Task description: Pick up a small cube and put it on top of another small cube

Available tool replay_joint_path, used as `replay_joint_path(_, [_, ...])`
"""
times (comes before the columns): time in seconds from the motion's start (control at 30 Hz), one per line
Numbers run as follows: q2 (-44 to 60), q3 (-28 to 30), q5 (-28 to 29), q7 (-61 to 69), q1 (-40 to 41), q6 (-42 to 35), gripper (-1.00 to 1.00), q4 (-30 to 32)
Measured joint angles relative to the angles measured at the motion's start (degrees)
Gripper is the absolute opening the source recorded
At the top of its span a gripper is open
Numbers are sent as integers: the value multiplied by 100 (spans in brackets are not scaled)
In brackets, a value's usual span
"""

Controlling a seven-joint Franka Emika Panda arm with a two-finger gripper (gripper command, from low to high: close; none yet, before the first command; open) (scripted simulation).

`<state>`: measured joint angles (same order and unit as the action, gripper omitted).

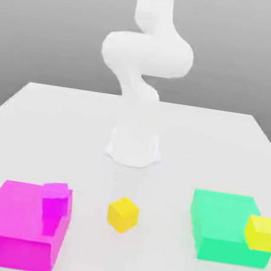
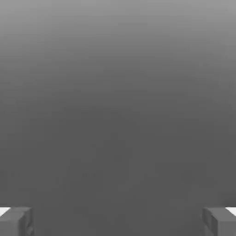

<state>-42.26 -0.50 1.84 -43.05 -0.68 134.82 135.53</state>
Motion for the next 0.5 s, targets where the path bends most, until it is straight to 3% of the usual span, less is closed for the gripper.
replay_joint_path(0.3, [1604, 212, 586, 1332, -237, 1292, 0, 1554])
replay_joint_path(0.5, [2805, 632, 663, 2626, -422, 2303, 0, 2702])
